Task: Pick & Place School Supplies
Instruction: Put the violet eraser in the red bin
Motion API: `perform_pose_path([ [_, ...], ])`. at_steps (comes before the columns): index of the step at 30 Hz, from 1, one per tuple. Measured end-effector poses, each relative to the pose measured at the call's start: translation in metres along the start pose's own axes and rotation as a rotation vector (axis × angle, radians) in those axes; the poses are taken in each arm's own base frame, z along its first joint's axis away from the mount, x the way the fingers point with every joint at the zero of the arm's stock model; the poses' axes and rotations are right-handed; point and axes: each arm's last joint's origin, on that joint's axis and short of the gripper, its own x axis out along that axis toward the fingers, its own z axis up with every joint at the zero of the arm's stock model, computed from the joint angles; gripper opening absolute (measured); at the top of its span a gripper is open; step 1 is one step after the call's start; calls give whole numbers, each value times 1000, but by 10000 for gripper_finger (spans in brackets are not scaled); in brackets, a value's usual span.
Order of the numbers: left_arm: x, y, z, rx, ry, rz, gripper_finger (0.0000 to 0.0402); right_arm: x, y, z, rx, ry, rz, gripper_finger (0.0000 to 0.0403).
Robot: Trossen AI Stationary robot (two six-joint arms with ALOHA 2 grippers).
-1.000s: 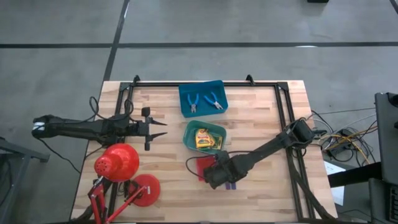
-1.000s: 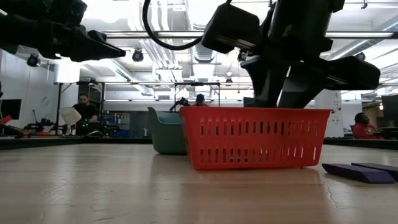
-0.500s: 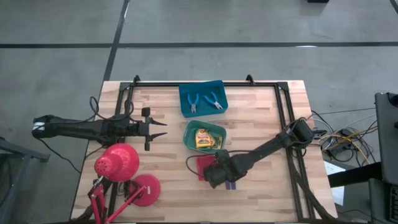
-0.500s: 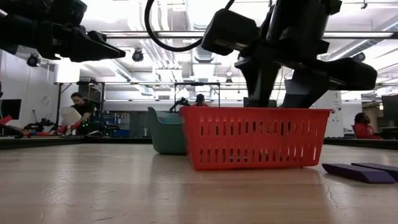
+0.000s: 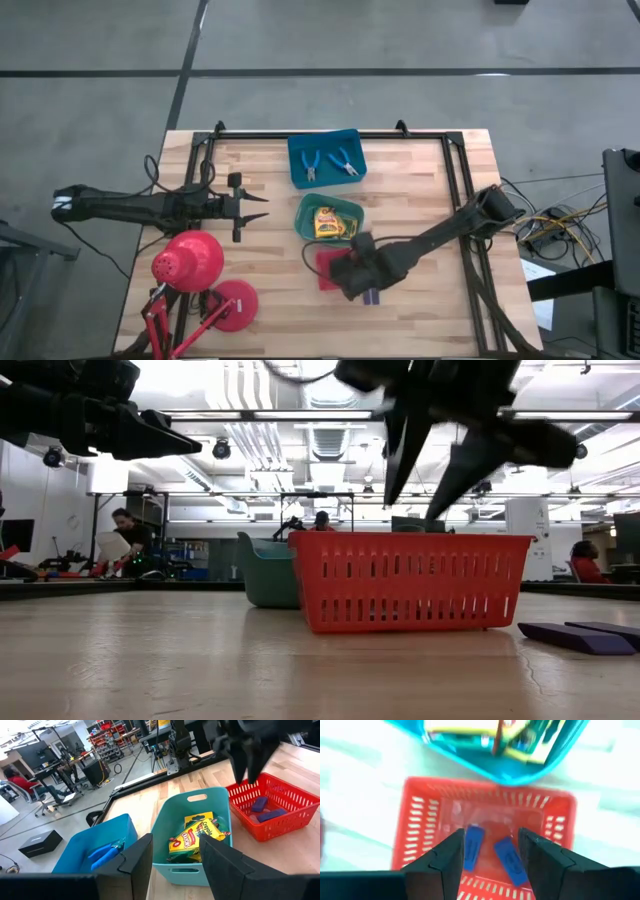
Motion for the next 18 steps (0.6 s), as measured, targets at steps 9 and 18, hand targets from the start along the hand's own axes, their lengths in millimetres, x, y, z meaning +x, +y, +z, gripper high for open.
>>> perform_pose_path([
  [9,0,0,0,0,2,-1,168,-47,-9,9,-2,-10,72,178],
  [18,0,0,-1,1,9,-4,168,-83,-27,-12,53,35,89,180],
])
